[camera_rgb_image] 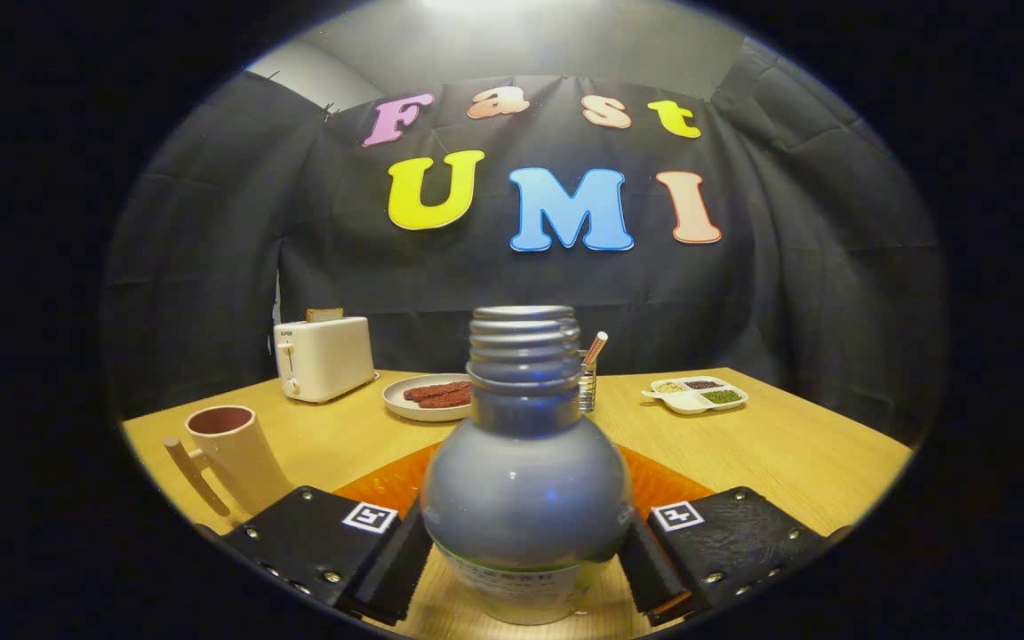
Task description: Take the bottle from table, then pour the juice into the cup, finally place the bottle on the coaster
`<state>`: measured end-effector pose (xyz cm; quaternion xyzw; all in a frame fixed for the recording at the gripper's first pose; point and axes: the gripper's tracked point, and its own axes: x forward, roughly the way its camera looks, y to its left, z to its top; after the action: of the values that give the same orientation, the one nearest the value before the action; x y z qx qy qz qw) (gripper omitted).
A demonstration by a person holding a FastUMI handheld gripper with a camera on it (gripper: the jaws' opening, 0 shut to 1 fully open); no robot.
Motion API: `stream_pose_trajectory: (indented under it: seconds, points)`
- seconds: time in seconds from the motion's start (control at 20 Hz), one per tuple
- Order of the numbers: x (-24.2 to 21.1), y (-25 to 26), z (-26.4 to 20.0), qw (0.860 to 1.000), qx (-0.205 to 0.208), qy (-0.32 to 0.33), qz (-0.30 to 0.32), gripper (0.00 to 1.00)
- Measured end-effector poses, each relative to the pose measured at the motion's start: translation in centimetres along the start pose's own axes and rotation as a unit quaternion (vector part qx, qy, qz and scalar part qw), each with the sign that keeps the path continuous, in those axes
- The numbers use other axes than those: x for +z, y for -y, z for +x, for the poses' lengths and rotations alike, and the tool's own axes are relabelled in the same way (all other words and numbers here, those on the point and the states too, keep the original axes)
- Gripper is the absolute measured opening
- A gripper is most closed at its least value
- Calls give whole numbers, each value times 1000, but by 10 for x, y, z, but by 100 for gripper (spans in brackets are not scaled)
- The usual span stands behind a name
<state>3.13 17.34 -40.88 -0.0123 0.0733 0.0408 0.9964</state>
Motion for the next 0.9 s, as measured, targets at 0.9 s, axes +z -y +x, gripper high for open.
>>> stream_pose_trajectory:
  seconds: [0.9]
  points:
    - [27,-97,45,930,55,-21,-362,84]
